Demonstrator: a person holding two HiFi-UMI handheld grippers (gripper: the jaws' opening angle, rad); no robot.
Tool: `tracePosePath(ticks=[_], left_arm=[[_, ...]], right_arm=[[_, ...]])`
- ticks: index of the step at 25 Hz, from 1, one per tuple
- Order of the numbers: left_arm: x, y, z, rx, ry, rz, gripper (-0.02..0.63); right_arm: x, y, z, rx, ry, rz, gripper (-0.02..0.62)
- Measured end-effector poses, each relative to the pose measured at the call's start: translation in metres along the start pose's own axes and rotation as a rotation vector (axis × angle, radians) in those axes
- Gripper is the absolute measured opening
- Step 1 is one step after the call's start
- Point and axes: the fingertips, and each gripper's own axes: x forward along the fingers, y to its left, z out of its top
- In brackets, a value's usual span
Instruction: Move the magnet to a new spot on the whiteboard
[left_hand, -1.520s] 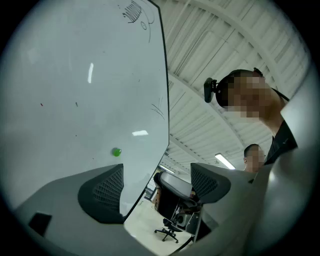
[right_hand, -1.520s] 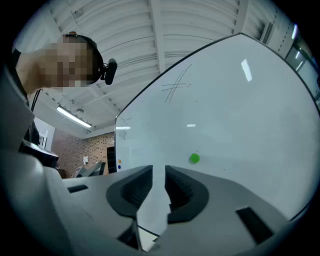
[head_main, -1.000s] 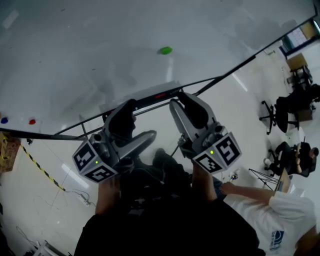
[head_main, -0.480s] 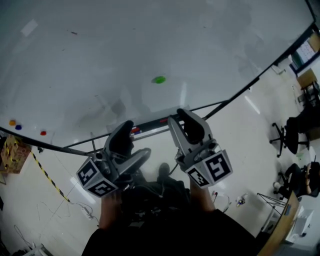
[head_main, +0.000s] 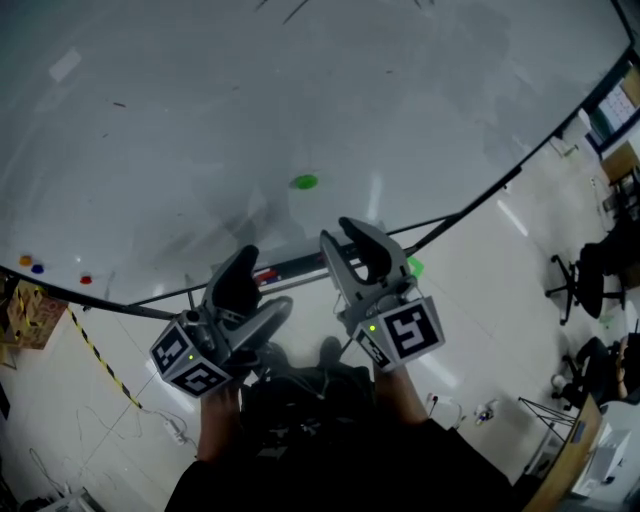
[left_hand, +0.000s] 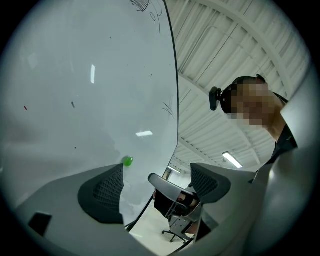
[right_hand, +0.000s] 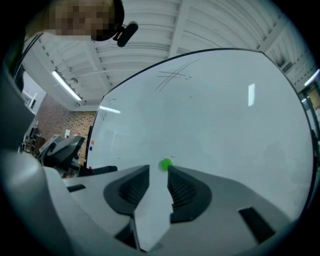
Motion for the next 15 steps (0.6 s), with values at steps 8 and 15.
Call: tracePosePath(ticks=[8,15], left_arm=[[0.001,0.017,0.011,0.024,-0.010,0.033,0.413],[-0.001,0.025,0.017,0.034,-0.016,0.049,0.413]], right_arm=[[0.029,-0.007,-0.004,-0.047,0.015,-0.014,0.143],[0.042,-0.011,-0.005,-0.130,0.037,-0.071,0.143]])
